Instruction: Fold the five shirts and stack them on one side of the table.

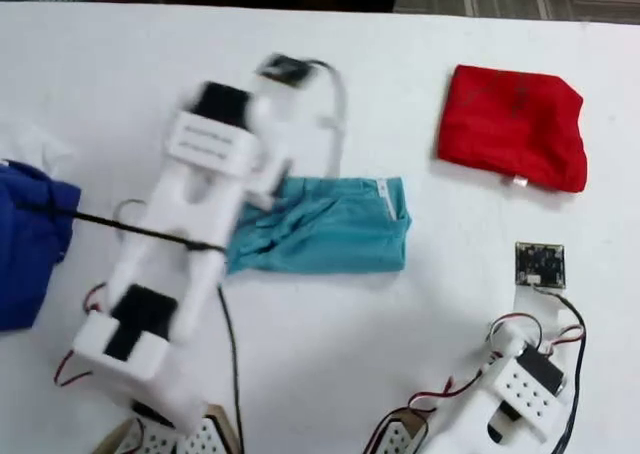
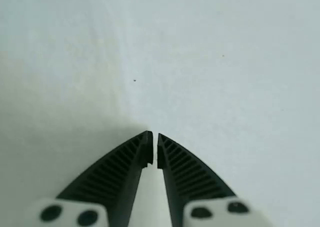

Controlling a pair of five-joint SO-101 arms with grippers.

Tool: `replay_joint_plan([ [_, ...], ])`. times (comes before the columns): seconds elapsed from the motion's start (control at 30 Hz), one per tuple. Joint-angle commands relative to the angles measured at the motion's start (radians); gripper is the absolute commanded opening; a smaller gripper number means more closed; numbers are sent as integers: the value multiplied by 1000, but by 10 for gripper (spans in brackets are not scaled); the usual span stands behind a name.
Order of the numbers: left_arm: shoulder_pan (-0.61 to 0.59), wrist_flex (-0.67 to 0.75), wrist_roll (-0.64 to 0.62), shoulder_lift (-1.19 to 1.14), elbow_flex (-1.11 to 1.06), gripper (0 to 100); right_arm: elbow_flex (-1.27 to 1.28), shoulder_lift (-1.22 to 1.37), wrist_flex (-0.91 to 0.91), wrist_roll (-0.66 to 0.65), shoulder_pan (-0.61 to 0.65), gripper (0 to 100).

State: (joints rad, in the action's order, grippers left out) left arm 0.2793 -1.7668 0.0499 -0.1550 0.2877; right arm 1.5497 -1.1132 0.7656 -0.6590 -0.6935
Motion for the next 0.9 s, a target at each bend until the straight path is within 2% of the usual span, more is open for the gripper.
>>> replay_joint_plan([
  [0.0, 129, 20, -5, 54, 101, 24, -5, -24, -1, 9, -5, 23],
  [0.13, 199, 110, 6, 52, 189, 24, -5, -24, -1, 9, -5, 23],
  [0.23, 235, 218, 77, 41, 189, 24, -5, -24, 1, 9, -5, 23],
  [0.5, 295, 322, 97, -195, 200, 28, -5, -24, 1, 9, -5, 23],
  [0.6, 295, 302, 98, -244, 266, 84, -5, -24, 1, 9, -5, 23],
  [0.73, 292, 212, 100, -275, 423, 260, -5, -24, 1, 9, -5, 23],
  [0.87, 259, 106, 100, -278, 588, 260, -5, -24, 1, 9, -5, 23],
])
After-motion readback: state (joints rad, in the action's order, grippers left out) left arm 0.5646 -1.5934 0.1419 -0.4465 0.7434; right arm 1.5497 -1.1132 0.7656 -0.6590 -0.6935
